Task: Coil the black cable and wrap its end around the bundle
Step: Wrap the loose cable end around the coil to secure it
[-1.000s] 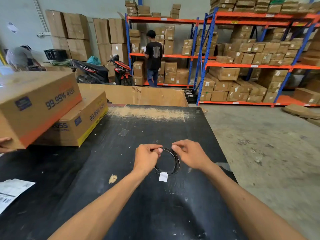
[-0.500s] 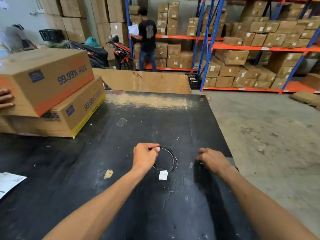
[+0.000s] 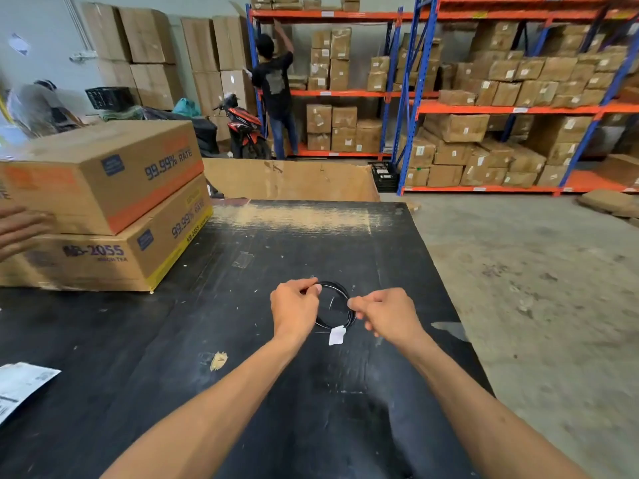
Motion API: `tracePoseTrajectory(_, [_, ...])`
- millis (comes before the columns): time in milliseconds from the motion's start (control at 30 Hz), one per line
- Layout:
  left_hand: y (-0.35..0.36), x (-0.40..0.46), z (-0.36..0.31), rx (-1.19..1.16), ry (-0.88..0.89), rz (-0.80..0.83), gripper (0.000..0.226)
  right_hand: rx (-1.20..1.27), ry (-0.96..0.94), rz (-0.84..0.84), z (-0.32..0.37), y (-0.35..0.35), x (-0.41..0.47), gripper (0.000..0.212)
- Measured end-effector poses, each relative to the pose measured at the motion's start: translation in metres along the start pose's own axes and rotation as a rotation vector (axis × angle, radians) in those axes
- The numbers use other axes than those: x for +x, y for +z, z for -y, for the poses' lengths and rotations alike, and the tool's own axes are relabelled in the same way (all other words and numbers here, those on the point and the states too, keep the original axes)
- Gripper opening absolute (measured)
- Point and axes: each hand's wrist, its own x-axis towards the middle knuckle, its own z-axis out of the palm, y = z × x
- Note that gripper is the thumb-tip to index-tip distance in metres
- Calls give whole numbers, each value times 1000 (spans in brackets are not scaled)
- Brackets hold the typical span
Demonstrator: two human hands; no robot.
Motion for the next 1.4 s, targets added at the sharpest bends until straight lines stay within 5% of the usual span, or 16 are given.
tracePoseTrajectory(267, [4, -34, -20, 60, 209, 17, 21, 612, 267, -110, 19, 30, -17, 14])
tracePoseTrajectory(433, [1, -33, -26, -88, 132, 75, 25, 927, 339, 51, 34, 25, -22, 21])
tracePoseTrajectory(700, [-10, -19, -33, -347, -34, 238, 28, 1047, 277, 213, 35, 16, -27, 24])
tracePoseTrajectory(800, [-15, -18, -32, -345, -43, 204, 27, 894, 219, 223, 39, 12, -32, 18])
tracePoseTrajectory(933, [-19, -24, -29, -321, -66, 160, 25, 455, 3, -35, 39, 13, -39, 3])
tracePoseTrajectory(1033, [-18, -29, -29, -278, -47, 140, 23, 159, -228, -181, 31, 15, -45, 13])
tracePoseTrajectory(1400, [-29, -42, -35, -135, 43, 148, 21, -789, -772, -222, 26, 2, -56, 27])
